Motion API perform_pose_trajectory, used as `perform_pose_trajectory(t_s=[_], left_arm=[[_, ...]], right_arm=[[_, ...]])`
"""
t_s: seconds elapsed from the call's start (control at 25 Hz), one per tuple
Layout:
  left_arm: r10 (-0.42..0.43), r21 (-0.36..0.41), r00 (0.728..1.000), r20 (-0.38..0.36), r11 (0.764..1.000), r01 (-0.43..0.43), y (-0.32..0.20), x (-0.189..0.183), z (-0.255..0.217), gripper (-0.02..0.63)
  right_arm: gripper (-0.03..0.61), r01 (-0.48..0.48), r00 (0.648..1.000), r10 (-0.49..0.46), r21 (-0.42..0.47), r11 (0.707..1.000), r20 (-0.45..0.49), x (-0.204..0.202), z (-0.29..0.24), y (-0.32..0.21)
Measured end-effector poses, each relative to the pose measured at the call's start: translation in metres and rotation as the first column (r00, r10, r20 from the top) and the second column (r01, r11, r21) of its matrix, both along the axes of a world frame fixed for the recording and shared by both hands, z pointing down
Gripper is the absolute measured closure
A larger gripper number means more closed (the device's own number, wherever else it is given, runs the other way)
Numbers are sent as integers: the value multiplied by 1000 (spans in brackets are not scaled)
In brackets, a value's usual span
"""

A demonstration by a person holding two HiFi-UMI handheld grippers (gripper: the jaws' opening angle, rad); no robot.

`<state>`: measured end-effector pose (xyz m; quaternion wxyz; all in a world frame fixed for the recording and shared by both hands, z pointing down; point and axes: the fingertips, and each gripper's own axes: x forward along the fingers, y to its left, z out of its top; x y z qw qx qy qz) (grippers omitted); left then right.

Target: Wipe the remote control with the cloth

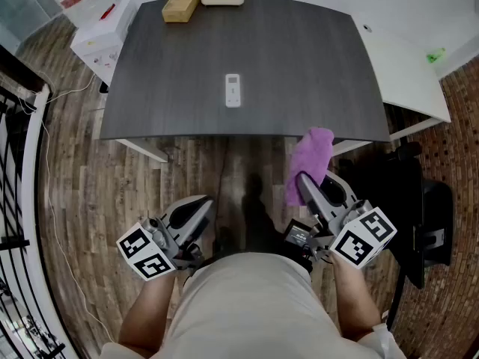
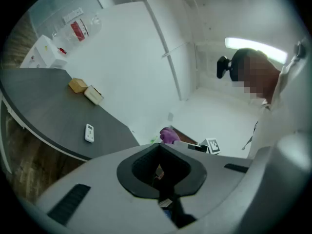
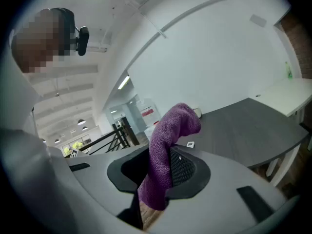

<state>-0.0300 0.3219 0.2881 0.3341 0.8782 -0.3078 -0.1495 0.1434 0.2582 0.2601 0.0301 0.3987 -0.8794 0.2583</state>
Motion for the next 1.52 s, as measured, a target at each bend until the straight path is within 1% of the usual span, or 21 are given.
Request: perform_pose_trajectory(t_s=[0.08, 0.16, 0.24, 0.36, 0.56, 0.64, 0.76, 0.88, 1.0, 1.12, 1.2, 1.28, 1.36, 1.52], left_arm=[[-35, -30, 998, 50, 999, 36, -28, 4, 11, 611], [-83, -66, 991, 103, 994, 91, -57, 3, 21, 611], [-129, -95, 978, 161, 985, 145, -88, 0, 31, 611], [-161, -117, 961, 226, 975, 191, -131, 6, 40, 609], [-203, -158, 944, 258, 955, 249, -180, 17, 50, 603], [-217, -176, 938, 270, 947, 270, -195, 17, 56, 578], [-213, -209, 933, 289, 937, 279, -204, 14, 65, 545], [-182, -232, 930, 318, 937, 262, -209, 7, 75, 523], [-110, -251, 924, 366, 945, 212, -218, 2, 90, 487], [-29, -269, 915, 403, 952, 149, -236, -2, 108, 451], [21, -289, 907, 421, 951, 112, -248, -5, 121, 437], [78, -305, 892, 446, 950, 69, -257, -6, 133, 425], [137, -306, 866, 481, 952, 20, -263, -5, 143, 423], [231, -310, 822, 520, 948, -70, -273, 1, 163, 420]], right_arm=[[480, 19, 1000, -19, -13, 1000, -6, 2, 7, -26], [480, 39, 999, -39, -19, 999, -24, 1, 12, -55], [480, 65, 997, -65, -11, 998, -49, -3, 10, -88], [482, 111, 991, -111, 2, 994, -69, -7, 8, -137], [480, 171, 983, -173, -51, 984, -56, -7, 26, -192], [482, 184, 981, -188, -75, 980, -49, -8, 35, -207], [481, 195, 978, -202, -109, 975, -53, -10, 49, -218], [482, 185, 978, -197, -144, 972, -74, -15, 62, -219], [482, 168, 974, -189, -161, 972, -124, -23, 72, -219], [482, 117, 974, -149, -186, 976, -173, -30, 83, -224], [481, 66, 973, -108, -201, 977, -205, -33, 93, -231], [482, 23, 965, -75, -208, 978, -249, -37, 104, -234], [482, 0, 953, -65, -216, 976, -295, -44, 118, -234], [482, -48, 943, -41, -258, 965, -329, -58, 142, -239]])
